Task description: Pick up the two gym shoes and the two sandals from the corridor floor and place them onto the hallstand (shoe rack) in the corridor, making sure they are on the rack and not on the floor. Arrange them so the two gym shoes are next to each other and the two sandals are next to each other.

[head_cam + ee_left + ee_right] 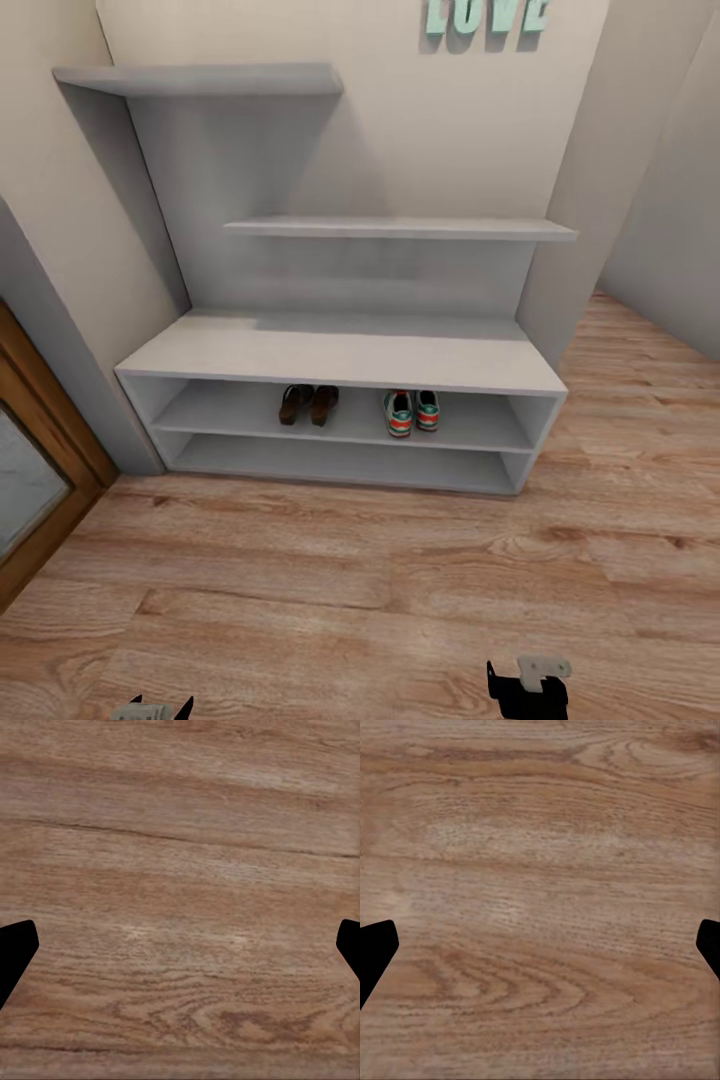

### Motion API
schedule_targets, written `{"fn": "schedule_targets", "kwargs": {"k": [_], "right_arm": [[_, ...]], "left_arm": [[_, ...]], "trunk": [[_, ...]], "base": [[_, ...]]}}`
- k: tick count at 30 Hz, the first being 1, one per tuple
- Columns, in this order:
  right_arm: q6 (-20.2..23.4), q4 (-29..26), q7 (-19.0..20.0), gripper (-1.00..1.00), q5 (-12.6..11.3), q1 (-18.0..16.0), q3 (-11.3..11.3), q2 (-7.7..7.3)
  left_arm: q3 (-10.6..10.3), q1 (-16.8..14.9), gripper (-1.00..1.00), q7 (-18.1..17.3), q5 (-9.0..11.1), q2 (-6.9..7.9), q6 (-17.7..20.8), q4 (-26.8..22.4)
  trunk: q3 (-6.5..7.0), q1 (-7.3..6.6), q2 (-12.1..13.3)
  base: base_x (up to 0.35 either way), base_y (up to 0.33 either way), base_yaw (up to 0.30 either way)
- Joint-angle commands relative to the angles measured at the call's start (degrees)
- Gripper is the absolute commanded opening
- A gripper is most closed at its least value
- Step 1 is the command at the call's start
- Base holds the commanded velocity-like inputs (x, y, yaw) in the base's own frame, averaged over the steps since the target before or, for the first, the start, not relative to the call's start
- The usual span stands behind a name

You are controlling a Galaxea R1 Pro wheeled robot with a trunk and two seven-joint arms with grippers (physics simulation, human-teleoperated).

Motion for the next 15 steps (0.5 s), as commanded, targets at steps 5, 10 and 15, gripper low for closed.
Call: {"fn": "schedule_targets", "kwargs": {"k": [5,10,15], "right_arm": [[-0.20,0.15,-0.30,1.00,0.61,0.02,-0.30,0.10],[-0.20,0.16,-0.30,1.00,0.61,0.41,-0.30,0.12],[-1.00,0.16,-0.26,1.00,0.61,1.11,-0.26,0.22]], "left_arm": [[0.07,-0.03,1.00,0.11,0.59,-0.21,0.06,0.05],[0.11,-0.03,1.00,0.42,0.59,-0.26,0.06,0.11],[0.11,-0.03,1.00,2.35,0.59,-0.31,0.06,0.12]], "trunk": [[0.86,-1.11,2.00],[1.76,-2.21,4.01],[2.65,-3.31,6.01]], "base": [[0.000,0.000,0.000],[0.000,0.000,0.000],[0.000,0.000,0.000]]}}
